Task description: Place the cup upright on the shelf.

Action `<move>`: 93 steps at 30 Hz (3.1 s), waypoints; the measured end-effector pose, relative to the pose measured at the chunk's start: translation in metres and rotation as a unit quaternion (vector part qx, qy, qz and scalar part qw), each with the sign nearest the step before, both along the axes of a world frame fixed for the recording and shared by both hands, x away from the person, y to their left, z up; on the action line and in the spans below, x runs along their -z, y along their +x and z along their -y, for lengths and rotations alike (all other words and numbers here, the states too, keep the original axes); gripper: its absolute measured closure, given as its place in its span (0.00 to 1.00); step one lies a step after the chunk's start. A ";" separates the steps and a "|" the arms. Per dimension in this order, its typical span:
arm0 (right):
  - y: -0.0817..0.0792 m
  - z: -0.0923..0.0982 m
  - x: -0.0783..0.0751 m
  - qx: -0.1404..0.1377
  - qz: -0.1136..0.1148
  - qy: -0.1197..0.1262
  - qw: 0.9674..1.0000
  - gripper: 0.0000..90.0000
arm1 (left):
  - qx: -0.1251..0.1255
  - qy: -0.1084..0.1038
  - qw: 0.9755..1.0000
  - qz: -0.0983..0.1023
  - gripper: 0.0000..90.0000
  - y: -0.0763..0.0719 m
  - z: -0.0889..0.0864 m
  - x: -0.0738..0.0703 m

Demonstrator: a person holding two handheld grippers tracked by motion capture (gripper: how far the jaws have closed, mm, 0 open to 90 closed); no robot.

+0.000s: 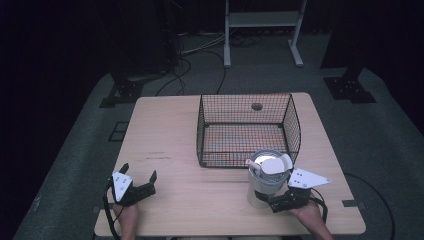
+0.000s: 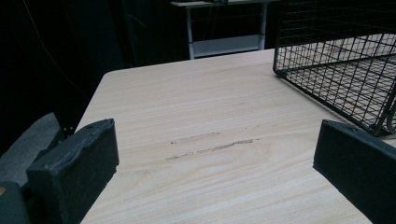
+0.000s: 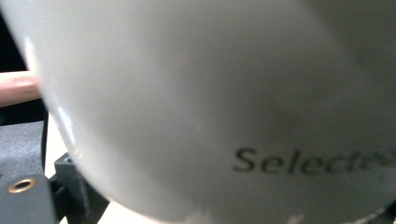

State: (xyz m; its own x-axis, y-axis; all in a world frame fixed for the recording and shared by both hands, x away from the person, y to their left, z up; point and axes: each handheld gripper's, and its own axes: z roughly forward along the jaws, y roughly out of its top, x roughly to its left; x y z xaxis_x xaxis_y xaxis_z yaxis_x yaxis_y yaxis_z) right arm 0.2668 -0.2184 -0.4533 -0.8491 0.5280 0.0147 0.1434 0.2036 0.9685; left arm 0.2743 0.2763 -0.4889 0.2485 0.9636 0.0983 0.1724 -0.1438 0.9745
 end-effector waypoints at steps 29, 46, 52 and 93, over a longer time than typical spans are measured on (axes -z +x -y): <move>0.008 0.014 -0.058 -0.057 0.007 0.021 0.998 0.08 | 0.000 -0.001 1.000 0.000 0.00 0.000 0.000 0.000; 0.027 -0.014 -0.112 -0.102 0.029 0.015 0.994 0.08 | 0.001 -0.003 1.000 0.001 0.00 0.000 0.000 0.000; 0.039 -0.023 -0.125 -0.107 0.031 0.015 0.994 0.08 | 0.001 -0.004 1.000 0.002 0.00 0.000 -0.001 0.000; 0.146 -0.074 -0.159 -0.082 0.008 0.000 0.997 0.08 | 0.005 -0.009 1.000 0.003 0.00 0.000 -0.003 0.000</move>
